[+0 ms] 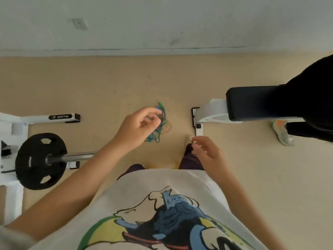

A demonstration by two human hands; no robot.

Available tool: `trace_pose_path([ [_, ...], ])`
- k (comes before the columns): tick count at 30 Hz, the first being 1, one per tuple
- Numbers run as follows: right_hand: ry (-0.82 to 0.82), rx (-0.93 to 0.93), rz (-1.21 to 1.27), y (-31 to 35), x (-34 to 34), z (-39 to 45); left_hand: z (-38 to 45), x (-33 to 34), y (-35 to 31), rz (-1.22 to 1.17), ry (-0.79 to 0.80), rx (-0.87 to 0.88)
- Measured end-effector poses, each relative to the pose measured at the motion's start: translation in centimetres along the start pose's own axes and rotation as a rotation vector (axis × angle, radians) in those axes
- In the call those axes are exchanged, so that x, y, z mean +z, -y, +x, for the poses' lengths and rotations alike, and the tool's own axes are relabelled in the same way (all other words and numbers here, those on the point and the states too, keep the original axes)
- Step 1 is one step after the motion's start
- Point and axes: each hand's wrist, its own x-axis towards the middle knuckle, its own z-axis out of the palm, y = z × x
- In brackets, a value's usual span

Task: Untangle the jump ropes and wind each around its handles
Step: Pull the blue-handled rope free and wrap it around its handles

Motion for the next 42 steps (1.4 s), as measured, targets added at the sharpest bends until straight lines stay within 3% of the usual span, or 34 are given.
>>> trace_pose_path([
  [6,0.166,-0.049,-0.032,0.3,-4.9,15.4,11.2,4.2,-0.3,0.014,-0.117,-0.115],
  [10,0.182,-0.080,-0.031,-1.8,-3.7,23.6,16.5,5.8,4.4,-0.006,-0.169,-0.189],
  [18,0.232,-0.174,-0.143,-15.5,9.4,43.8,30.1,9.3,28.1,0.038,-0.249,-0.201],
  [22,0.229,-0.320,-0.146,-19.9,14.7,51.1,35.0,9.2,37.1,0.146,-0.290,-0.057],
  [28,0.153,-0.498,-0.141,-22.5,17.0,50.9,34.4,9.0,40.8,0.176,-0.389,0.167],
  [35,0.097,-0.568,-0.290,-24.2,18.2,43.8,26.6,10.4,41.1,0.248,-0.314,0.197],
  [42,0.013,-0.609,-0.336,-23.4,17.2,39.6,22.9,10.8,40.2,0.317,-0.409,0.199],
])
